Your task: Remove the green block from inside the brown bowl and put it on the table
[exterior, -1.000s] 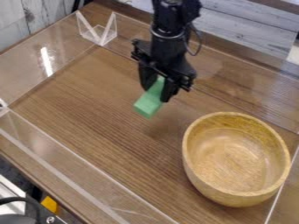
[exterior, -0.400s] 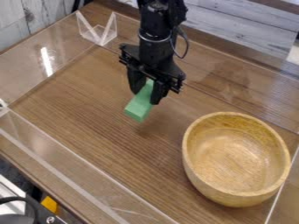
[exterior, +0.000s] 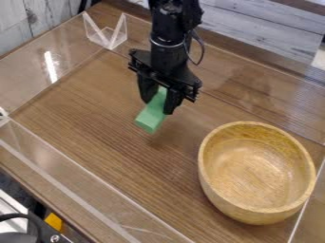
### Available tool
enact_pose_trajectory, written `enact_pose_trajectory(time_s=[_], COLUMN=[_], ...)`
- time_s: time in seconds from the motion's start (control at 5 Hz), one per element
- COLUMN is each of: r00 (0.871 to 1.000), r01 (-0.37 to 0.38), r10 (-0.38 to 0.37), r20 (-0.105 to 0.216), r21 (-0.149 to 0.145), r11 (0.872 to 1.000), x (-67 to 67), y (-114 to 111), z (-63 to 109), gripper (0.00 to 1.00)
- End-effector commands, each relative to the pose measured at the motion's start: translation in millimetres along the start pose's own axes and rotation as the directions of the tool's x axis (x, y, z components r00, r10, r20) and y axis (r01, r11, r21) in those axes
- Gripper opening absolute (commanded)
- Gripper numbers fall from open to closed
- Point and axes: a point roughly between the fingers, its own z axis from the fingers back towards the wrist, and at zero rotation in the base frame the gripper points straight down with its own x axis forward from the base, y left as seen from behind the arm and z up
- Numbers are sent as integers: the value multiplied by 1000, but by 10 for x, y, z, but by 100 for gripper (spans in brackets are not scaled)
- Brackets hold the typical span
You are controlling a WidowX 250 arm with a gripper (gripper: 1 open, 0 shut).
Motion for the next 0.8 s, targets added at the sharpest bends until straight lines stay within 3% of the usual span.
enact_pose_trajectory(time_s=[0.0, 0.6], r00=[999, 998], r01=[-22, -44], r10=[22, 44], r20=[37, 35], r21=[6, 6], r11=[1000, 999], x=[35, 27], y=[49, 44], z=[83, 61], gripper=[0, 0])
